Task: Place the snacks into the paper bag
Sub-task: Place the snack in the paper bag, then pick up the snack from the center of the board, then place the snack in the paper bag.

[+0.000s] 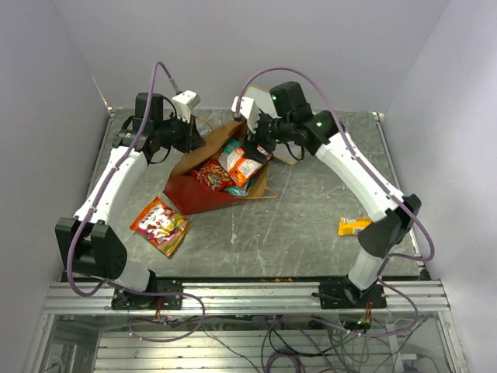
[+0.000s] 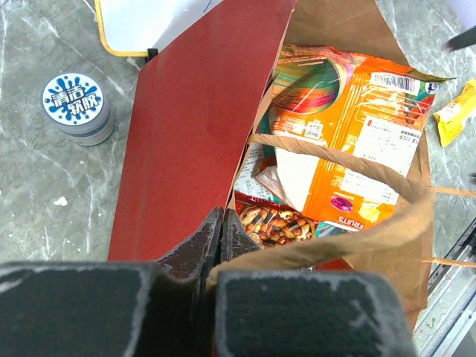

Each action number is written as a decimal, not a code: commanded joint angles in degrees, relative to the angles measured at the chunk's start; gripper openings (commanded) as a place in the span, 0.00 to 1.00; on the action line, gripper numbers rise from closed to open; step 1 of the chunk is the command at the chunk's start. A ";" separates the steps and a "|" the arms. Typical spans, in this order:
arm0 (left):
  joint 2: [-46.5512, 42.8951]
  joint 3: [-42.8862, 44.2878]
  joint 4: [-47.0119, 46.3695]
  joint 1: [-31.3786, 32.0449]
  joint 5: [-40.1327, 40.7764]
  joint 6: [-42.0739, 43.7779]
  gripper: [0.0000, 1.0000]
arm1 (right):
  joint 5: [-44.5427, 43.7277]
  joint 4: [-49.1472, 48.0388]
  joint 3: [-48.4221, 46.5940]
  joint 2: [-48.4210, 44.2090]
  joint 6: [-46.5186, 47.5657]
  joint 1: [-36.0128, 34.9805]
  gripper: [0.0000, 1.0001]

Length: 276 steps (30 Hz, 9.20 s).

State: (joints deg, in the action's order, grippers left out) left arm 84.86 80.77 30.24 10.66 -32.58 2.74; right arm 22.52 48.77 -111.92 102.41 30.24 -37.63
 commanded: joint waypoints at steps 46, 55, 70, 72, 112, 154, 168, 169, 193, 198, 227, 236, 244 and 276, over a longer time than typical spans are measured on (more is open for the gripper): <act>3.18 0.94 -0.80 -0.11 -0.83 5.40 0.07 | -5.11 -7.16 8.15 4.11 6.15 -3.95 0.72; 2.40 0.42 -1.56 -0.11 0.52 5.52 0.07 | -1.89 -3.82 6.18 -1.62 5.45 -2.64 0.82; -2.66 -4.28 -4.93 -0.11 2.40 4.99 0.07 | 6.34 -5.18 19.20 -21.33 -1.37 15.68 0.83; -2.92 -4.58 -5.04 -0.12 2.56 4.70 0.07 | 5.52 -5.82 23.67 -23.97 -1.89 18.59 0.83; -3.16 -7.04 -8.54 -0.11 3.33 2.10 0.07 | -18.69 0.68 51.68 -11.04 7.55 34.74 0.66; -4.26 -8.26 -9.47 -0.11 2.94 2.25 0.07 | 5.67 6.16 37.43 -15.97 4.73 34.07 0.00; -3.83 -8.61 -9.72 -0.11 2.11 2.18 0.07 | 8.95 1.84 21.44 -17.53 -1.19 24.29 0.00; -3.83 -8.66 -9.76 -0.11 1.96 2.18 0.07 | 8.04 1.63 19.29 -17.07 -1.60 22.98 0.00; 5.21 7.91 3.94 -0.54 0.47 4.00 0.07 | 22.82 -14.74 -12.74 2.81 -14.46 -0.42 0.00; 6.28 10.01 5.27 -0.72 -0.03 4.11 0.07 | 24.94 -18.26 -13.66 7.36 -16.60 -1.20 0.00; 4.89 7.37 4.01 -1.16 -1.14 4.72 0.07 | 15.77 -16.27 -3.44 17.11 -11.21 -3.78 0.11; 4.53 6.74 3.91 -1.16 -0.47 5.52 0.07 | 17.31 -14.86 -6.08 17.39 -13.20 -3.78 0.44; 5.78 8.26 4.68 -1.23 0.62 5.13 0.07 | 21.22 -14.67 -9.00 15.98 -15.56 -3.78 0.64; 10.35 16.33 7.80 -5.20 6.52 8.15 0.07 | -14.39 -12.51 -6.89 7.23 -19.60 4.38 0.78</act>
State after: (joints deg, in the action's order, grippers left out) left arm 94.74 94.50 38.44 6.42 -29.47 9.76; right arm 16.71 36.47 -118.54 107.33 14.24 -36.34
